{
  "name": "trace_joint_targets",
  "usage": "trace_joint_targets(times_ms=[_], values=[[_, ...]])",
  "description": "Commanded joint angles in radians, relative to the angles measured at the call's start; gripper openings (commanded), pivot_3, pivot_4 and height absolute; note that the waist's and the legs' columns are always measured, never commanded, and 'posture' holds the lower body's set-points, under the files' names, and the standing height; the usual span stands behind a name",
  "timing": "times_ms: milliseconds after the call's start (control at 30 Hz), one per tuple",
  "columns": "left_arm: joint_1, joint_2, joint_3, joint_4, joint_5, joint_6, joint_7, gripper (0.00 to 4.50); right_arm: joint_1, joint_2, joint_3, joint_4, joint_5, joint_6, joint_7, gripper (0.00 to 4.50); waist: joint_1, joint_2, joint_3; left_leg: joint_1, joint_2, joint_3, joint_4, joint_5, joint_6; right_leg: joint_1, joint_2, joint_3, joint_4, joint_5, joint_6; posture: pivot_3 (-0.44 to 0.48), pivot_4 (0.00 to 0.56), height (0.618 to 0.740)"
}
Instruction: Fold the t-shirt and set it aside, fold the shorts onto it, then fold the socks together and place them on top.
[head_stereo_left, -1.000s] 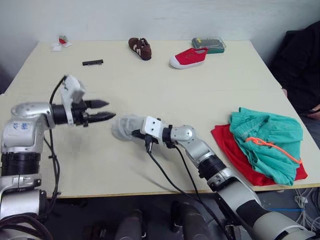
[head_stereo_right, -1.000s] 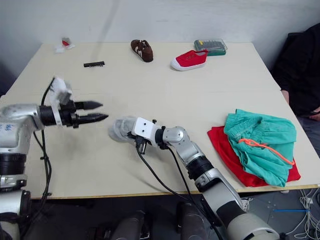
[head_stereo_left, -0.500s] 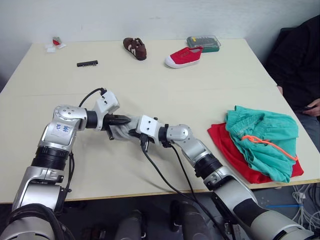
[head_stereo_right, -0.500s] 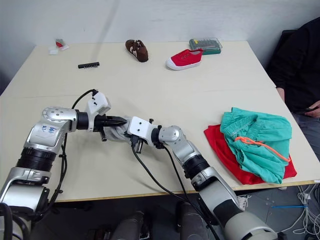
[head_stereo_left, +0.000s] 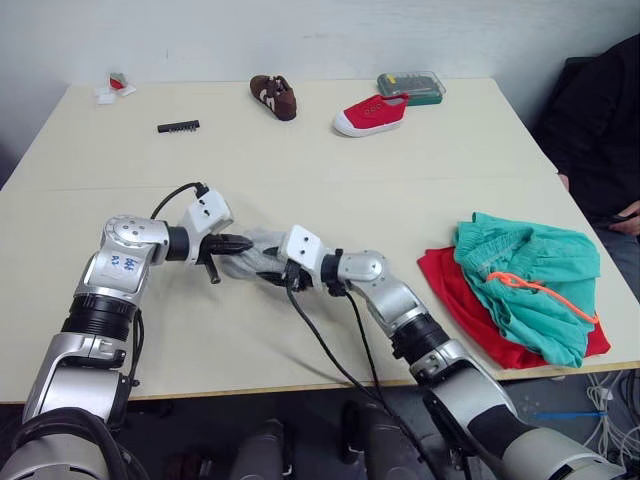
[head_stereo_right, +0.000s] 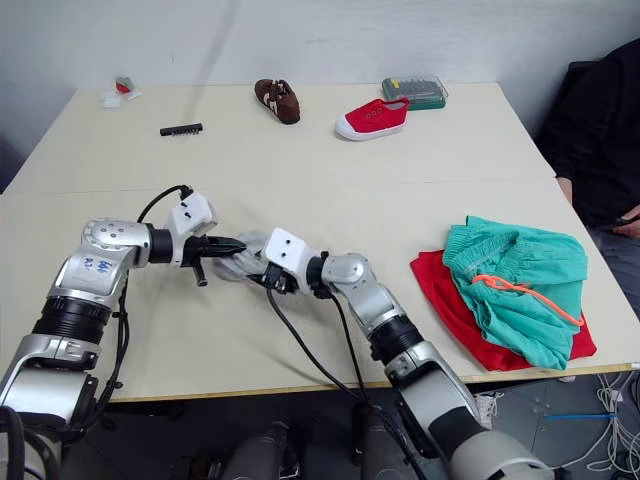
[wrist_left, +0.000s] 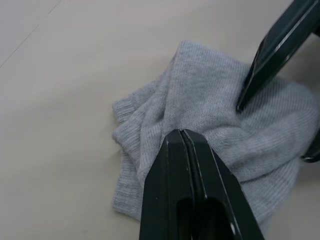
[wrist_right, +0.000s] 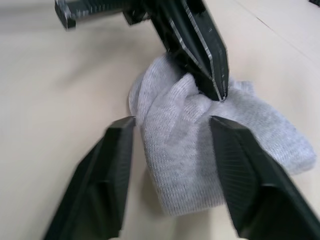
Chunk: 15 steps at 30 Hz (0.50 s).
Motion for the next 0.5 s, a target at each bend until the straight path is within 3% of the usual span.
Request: trace_joint_targets(times_ms=[33, 133, 300, 500], values=[[0.014, 0.015, 0.011, 0.034, 0.025, -0.047, 0.010, 0.00, -0.008, 0.002, -0.056, -0.144, 0.088, 0.115, 0.016, 2.68, 0.000, 0.000, 0.000, 0.000, 0.000, 0.000, 0.000, 0.000, 0.000, 0.000, 0.000, 0.000, 0.000, 0.000, 0.000, 0.000, 0.150, 0.740], [0.018, 0.016, 0.007, 0.061, 0.043, -0.088, 0.019, 0.00, -0.024, 0.017, -0.078, -0.143, 0.110, 0.162, -0.005, 1.98, 0.001, 0.000, 0.000, 0.000, 0.000, 0.000, 0.000, 0.000, 0.000, 0.000, 0.000, 0.000, 0.000, 0.000, 0.000, 0.000, 0.150, 0.740], [0.023, 0.000, 0.012, 0.088, 0.041, -0.113, 0.031, 0.00, -0.064, 0.059, -0.042, -0.017, 0.038, 0.130, -0.090, 0.20, -0.003, 0.000, 0.000, 0.000, 0.000, 0.000, 0.000, 0.000, 0.000, 0.000, 0.000, 0.000, 0.000, 0.000, 0.000, 0.000, 0.150, 0.740], [0.033, -0.019, 0.026, 0.081, 0.028, -0.104, 0.046, 0.00, -0.110, 0.072, 0.007, 0.172, -0.082, 0.057, -0.195, 0.06, -0.002, 0.000, 0.000, 0.000, -0.001, 0.000, 0.000, 0.000, 0.000, 0.000, -0.001, 0.000, 0.001, 0.000, 0.000, 0.000, 0.150, 0.740]])
